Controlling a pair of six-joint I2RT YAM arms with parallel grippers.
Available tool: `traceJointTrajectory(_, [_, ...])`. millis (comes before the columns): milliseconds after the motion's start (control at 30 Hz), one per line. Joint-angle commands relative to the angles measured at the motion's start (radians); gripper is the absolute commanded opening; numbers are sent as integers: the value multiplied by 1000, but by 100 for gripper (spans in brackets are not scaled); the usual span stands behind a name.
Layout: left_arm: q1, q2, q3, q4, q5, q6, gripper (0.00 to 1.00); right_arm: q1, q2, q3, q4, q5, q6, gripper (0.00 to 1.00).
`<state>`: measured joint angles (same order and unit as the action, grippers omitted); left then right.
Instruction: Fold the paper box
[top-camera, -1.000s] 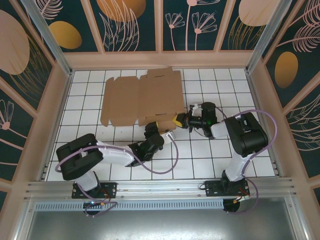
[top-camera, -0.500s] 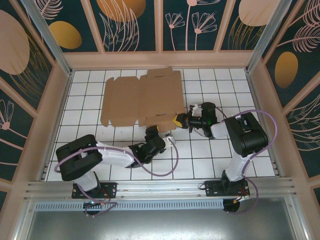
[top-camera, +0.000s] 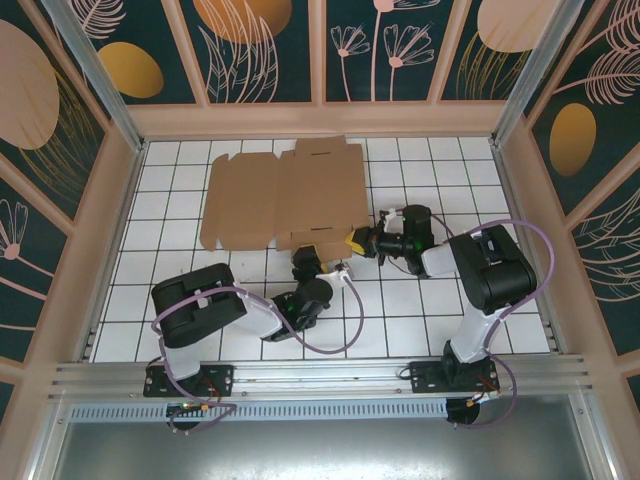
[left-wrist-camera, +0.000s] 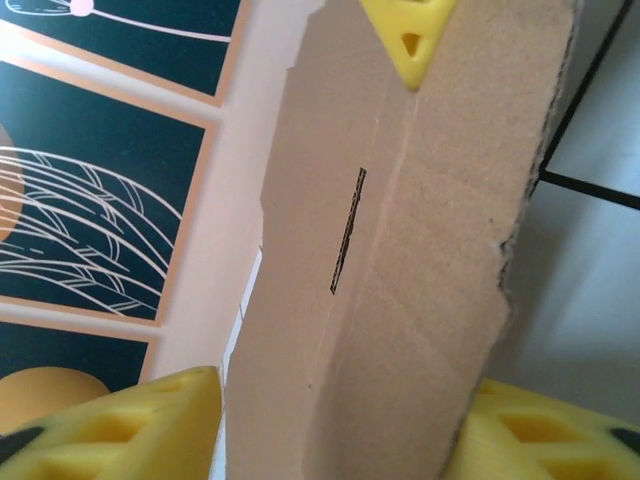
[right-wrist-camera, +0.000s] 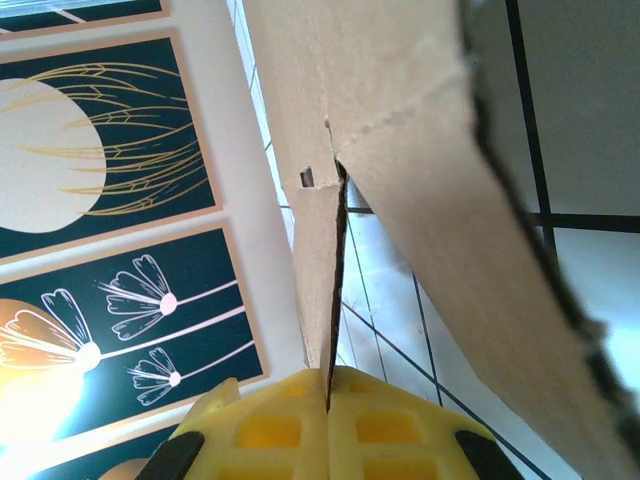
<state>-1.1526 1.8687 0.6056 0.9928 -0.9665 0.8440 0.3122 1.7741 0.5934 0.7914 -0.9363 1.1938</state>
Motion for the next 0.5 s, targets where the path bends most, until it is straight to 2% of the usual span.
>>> traceJointTrajectory(0, [-5,43,10,98,-31,37,30,8,-45,-15,35,-4,6,8])
traceJointTrajectory(133, [-6,62,15,113,-30,46,12,11,-51,-14,19,-1,1,9])
traceJointTrajectory(233, [-5,63,17,113,-33,48,5,10,-59,-11,13,-1,0,10])
traceJointTrajectory(300, [-6,58,16,116,-40,53,0,10,-75,-12,4,6,0,15])
traceJointTrajectory(367, [-5,46,16,114,-45,53,0,10,-103,-15,-13,15,-3,22])
traceJointTrajectory(467, [-6,21,13,96,-52,52,0,8,-167,-10,-68,27,-17,53])
